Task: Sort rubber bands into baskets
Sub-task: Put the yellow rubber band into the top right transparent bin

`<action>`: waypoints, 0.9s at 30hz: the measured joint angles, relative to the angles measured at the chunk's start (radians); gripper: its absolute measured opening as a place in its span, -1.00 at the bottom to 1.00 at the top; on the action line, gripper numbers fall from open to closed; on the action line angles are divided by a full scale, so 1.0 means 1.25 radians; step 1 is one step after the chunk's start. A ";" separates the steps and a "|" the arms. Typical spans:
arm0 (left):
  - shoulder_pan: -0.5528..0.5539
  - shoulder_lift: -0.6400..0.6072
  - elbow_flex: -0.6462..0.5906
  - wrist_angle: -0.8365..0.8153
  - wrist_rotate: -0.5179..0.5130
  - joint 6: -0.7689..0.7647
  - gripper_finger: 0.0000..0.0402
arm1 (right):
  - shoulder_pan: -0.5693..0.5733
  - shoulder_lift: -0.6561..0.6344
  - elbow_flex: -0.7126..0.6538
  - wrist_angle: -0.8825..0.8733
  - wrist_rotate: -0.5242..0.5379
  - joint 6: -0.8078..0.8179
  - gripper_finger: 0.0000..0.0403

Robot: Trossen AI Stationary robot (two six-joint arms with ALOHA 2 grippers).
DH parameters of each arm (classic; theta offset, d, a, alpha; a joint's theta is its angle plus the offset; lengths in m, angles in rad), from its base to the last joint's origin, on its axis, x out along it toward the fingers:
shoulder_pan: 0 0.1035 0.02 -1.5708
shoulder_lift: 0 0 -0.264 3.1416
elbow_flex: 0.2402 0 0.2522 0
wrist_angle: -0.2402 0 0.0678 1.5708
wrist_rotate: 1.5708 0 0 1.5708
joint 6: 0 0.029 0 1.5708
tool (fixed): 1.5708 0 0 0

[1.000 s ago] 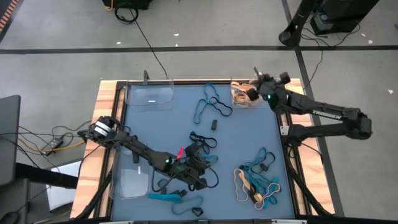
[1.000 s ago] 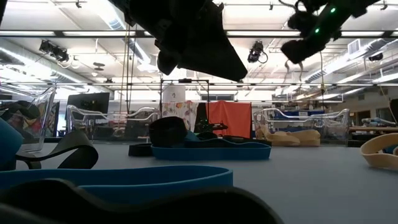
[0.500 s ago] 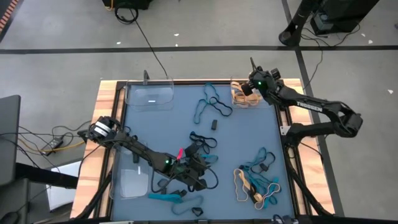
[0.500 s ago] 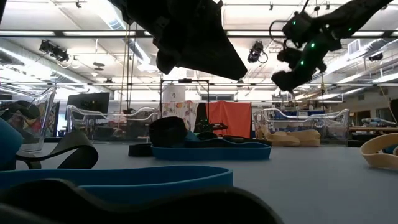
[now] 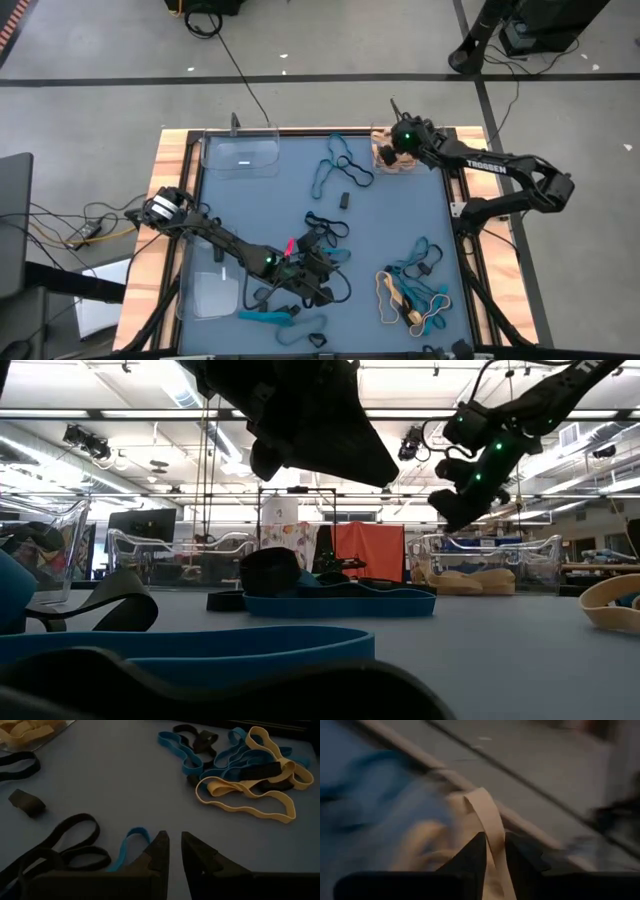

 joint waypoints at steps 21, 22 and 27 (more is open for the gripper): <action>-0.005 0.000 0.000 0.006 -0.035 -0.029 -0.74 | 0.114 -0.167 -0.020 -0.103 -0.279 0.034 -0.51; -0.005 0.000 0.000 0.006 -0.035 -0.027 -0.74 | 0.125 -0.177 -0.020 -0.117 -0.329 0.035 -0.51; -0.005 0.000 0.000 0.005 -0.035 -0.026 -0.74 | 0.218 -0.182 -0.020 -0.233 -0.491 0.034 -0.54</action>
